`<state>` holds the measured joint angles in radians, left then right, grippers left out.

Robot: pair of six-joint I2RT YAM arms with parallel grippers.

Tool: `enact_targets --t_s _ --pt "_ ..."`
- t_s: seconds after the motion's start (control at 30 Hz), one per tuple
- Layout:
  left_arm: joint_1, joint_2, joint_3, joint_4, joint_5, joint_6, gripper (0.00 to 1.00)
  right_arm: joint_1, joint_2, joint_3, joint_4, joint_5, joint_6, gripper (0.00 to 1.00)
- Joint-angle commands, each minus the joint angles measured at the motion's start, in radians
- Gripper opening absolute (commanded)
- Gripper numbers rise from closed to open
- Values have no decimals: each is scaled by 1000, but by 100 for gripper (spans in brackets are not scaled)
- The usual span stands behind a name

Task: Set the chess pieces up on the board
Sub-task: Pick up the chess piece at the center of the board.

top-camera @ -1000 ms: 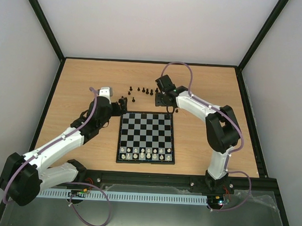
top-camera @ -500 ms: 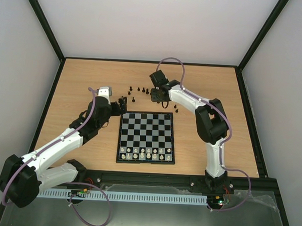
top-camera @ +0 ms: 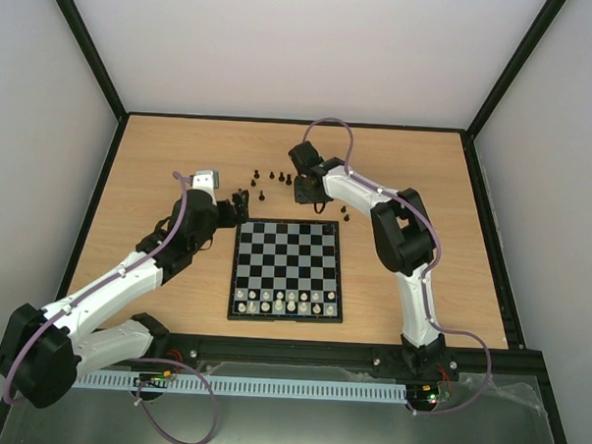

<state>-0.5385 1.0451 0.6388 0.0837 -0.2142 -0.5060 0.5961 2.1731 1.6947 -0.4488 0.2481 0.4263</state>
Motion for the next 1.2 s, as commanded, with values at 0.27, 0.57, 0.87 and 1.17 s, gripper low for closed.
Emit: enact_targets --t_s 0.27,0.57,0.87,1.17 --pt "0 -17 10 -4 -3 -4 99 4 65 61 -65 29 0 24" --pt "1 -17 11 -4 -4 -5 99 -1 95 99 -74 41 2 23" --pt "1 -18 11 -4 -4 -5 99 -7 93 93 -75 43 2 13" --pt "0 -19 11 -4 -4 -5 99 -7 45 64 -59 41 -1 6"
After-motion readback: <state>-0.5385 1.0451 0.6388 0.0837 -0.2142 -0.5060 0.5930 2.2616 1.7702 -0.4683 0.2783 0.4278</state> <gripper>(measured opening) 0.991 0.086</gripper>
